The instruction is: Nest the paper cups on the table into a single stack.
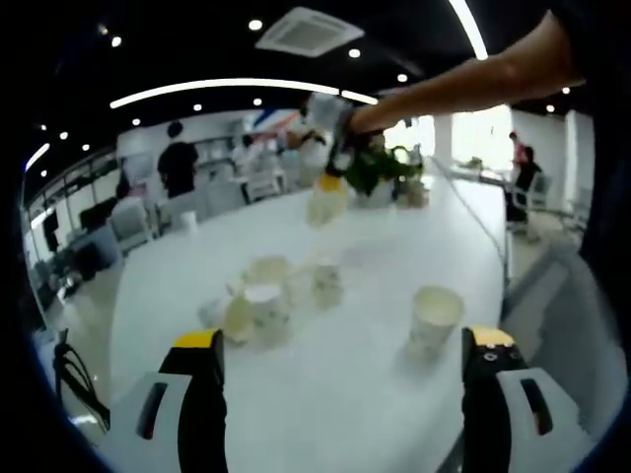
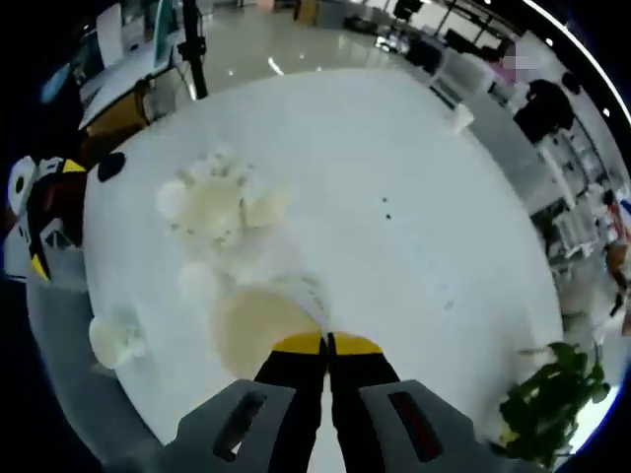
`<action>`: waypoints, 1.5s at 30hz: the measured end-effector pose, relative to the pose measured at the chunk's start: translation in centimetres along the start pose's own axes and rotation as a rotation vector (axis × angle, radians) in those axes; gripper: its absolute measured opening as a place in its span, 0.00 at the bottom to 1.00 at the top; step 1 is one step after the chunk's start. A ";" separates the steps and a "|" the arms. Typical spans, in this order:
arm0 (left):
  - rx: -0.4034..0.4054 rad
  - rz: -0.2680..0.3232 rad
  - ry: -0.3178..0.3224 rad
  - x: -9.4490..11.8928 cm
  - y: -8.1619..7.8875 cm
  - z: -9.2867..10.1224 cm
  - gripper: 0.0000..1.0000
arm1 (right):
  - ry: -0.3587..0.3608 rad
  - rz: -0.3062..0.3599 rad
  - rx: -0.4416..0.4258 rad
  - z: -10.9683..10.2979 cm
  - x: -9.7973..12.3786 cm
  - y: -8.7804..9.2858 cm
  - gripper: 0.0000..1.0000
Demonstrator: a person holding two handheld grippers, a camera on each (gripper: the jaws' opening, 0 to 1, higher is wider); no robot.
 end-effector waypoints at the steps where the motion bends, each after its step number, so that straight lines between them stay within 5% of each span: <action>1: 0.003 -0.001 0.001 0.1 0.1 0.1 0.98 | -0.016 -0.022 -0.006 -0.1 0.5 -0.4 0.00; 6: 0.005 -0.012 0.007 0.1 0.1 0.2 0.98 | -0.063 -0.096 0.012 0.1 1.2 -1.7 0.00; 18: 0.027 -0.036 0.011 -0.1 0.0 -0.4 0.98 | -0.050 -0.152 0.110 -0.1 0.5 -3.6 0.00; 32: 0.034 -0.039 0.000 0.1 0.3 0.1 0.98 | -0.063 -0.169 0.070 -2.0 1.7 -2.5 0.00; 45: 0.026 -0.039 -0.003 0.4 0.3 0.1 0.98 | -0.125 -0.145 0.159 -4.4 2.1 -2.0 0.00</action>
Point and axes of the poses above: the point that each gripper's makers call its tool centre point, and the gripper's own axes: x roughly backward along the fingers, z roughly to its right, y roughly out of its underside, the point moved 7 cm from there along x, roughly backward along the fingers, and after that the axes turned 8 degrees about y, right-handed, at the moved point
